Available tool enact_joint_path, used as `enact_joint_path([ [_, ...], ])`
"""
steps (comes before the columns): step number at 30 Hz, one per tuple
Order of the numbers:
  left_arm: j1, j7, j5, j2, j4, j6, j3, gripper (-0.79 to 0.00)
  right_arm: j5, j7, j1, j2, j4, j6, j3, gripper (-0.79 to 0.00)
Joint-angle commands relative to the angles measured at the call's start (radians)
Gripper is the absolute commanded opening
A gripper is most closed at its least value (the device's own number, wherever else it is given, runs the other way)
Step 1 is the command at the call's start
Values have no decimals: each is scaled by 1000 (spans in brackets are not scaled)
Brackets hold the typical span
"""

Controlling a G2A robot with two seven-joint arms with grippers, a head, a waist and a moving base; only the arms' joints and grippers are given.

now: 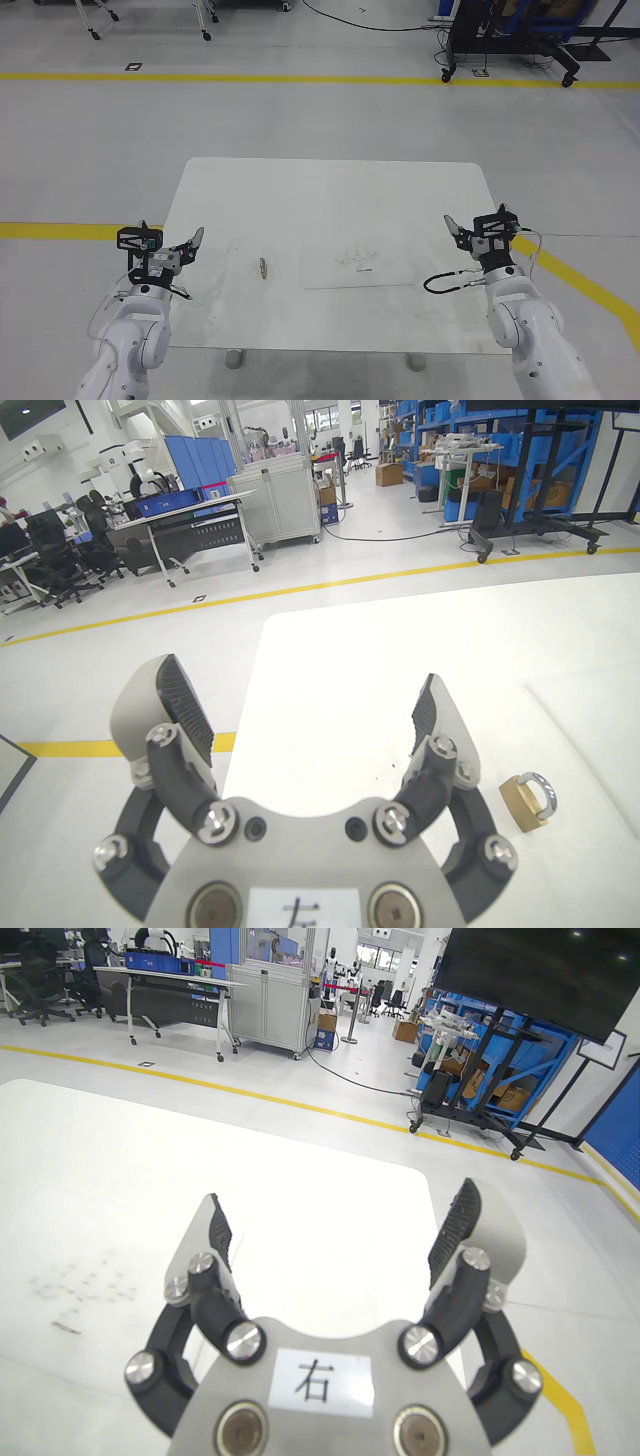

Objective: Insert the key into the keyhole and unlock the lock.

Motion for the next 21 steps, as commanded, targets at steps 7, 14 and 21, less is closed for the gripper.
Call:
enact_joint_path([
  [7,0,0,0,0,0,0,0,0,-46,109,113,-7,132,-77,-108,0],
  [14,0,0,0,0,0,0,0,0,-58,136,151,-8,181,-154,-148,0],
  [21,0,0,0,0,0,0,0,0,-58,136,151,-8,181,-154,-148,0],
])
